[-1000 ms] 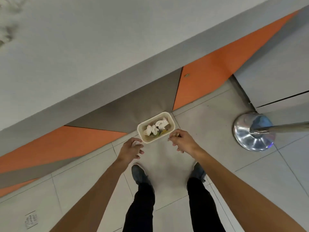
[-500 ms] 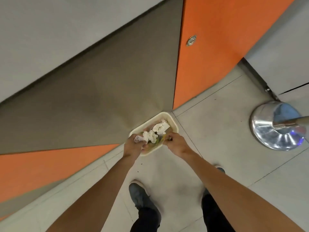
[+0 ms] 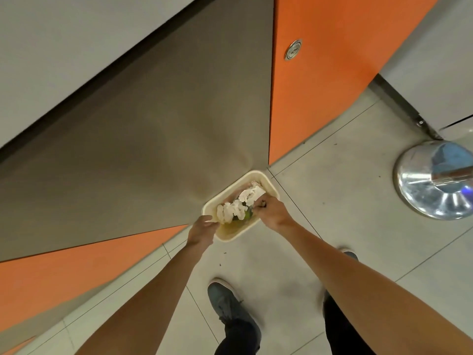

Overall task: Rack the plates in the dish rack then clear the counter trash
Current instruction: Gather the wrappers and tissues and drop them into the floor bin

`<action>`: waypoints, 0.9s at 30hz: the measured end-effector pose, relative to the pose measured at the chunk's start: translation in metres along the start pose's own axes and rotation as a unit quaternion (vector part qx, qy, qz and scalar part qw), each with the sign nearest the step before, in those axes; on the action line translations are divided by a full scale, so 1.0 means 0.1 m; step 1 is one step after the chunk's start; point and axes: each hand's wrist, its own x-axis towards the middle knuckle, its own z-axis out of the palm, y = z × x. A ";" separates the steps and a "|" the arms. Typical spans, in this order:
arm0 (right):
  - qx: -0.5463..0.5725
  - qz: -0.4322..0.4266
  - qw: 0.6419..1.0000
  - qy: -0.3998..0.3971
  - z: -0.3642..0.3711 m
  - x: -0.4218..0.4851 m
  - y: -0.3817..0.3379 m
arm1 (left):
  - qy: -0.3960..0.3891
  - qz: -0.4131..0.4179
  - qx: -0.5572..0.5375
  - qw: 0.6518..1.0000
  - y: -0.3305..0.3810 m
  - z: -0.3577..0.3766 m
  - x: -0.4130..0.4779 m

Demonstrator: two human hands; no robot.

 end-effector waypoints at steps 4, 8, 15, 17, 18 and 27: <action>-0.007 -0.018 1.000 -0.004 0.00 0.07 -0.06 | -0.002 0.041 0.063 0.997 0.03 0.09 -0.01; 0.118 0.066 0.991 -0.015 -0.06 0.09 -0.09 | 0.010 0.028 0.083 0.996 0.09 0.13 -0.06; 0.145 0.105 0.984 -0.007 -0.38 -0.27 -0.02 | 0.037 0.090 0.066 0.993 0.26 0.31 -0.47; 0.084 0.082 0.993 -0.011 -0.51 -0.43 -0.03 | 0.024 0.097 0.006 0.995 0.37 0.39 -0.69; 0.052 0.065 0.996 -0.017 -0.56 -0.50 -0.05 | 0.017 0.107 -0.032 0.994 0.43 0.42 -0.79; -0.110 -0.078 0.990 -0.051 -1.45 -1.81 -0.62 | 0.010 0.193 -0.051 0.980 1.16 0.54 -2.30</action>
